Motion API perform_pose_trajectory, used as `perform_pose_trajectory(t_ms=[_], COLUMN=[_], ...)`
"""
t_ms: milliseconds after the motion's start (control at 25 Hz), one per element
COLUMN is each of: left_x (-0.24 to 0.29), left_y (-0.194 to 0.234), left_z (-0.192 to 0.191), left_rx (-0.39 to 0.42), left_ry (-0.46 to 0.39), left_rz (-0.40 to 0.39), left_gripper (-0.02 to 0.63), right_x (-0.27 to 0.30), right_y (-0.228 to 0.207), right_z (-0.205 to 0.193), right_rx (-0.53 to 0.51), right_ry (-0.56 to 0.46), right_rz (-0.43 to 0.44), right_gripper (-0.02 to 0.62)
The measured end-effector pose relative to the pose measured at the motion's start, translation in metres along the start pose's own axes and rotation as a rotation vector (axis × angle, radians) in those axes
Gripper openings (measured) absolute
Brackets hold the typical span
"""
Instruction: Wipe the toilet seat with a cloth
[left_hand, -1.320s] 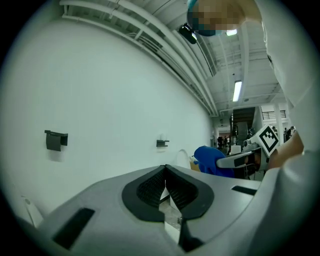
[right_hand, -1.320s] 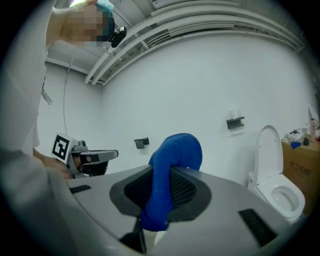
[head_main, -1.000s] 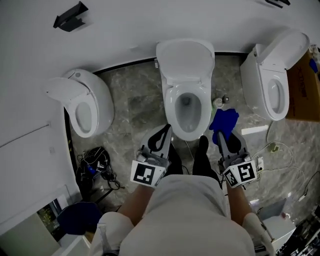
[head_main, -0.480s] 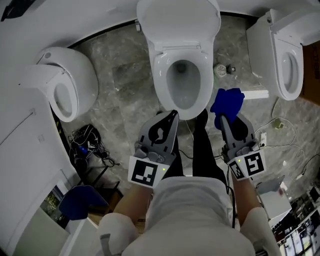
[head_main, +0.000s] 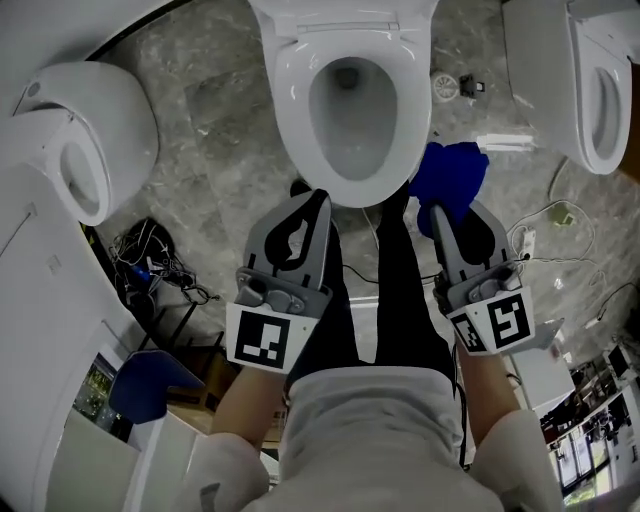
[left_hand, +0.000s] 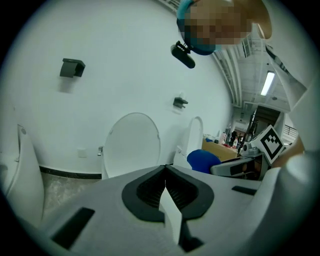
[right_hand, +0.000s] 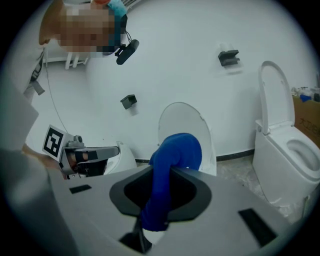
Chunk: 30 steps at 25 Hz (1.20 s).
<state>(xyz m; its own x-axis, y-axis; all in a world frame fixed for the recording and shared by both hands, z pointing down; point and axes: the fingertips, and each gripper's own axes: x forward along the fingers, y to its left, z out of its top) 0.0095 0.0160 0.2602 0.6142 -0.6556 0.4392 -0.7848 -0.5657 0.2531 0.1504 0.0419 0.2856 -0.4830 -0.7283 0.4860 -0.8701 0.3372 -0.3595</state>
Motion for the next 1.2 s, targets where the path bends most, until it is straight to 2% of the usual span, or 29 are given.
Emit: perform_pose_trajectory(t_ms=[160, 360, 560, 1000, 1200], left_x=[0.009, 0.016, 0.02, 0.012, 0.01], left_y=[0.005, 0.009, 0.011, 0.018, 0.021], left_z=[-0.027, -0.069, -0.095, -0.107, -0.109], left_rx=[-0.028, -0.036, -0.067, -0.07, -0.056], left_ry=[0.004, 0.058, 0.078, 0.09, 0.087], left_rz=[-0.001, -0.005, 0.01, 0.007, 0.001], left_gripper=[0.008, 0.008, 0.008, 0.008, 0.008], right_x=[0.012, 0.023, 0.027, 0.061, 0.085], right_y=[-0.004, -0.009, -0.015, -0.028, -0.046], right_z=[-0.022, -0.052, -0.076, -0.096, -0.101], right_rx=[-0.013, -0.015, -0.01, -0.026, 0.047], right_ry=[0.015, 0.045, 0.065, 0.082, 0.076], right_rz=[0.012, 0.024, 0.016, 0.001, -0.004], right_gripper=[0.064, 0.064, 0.064, 0.064, 0.064])
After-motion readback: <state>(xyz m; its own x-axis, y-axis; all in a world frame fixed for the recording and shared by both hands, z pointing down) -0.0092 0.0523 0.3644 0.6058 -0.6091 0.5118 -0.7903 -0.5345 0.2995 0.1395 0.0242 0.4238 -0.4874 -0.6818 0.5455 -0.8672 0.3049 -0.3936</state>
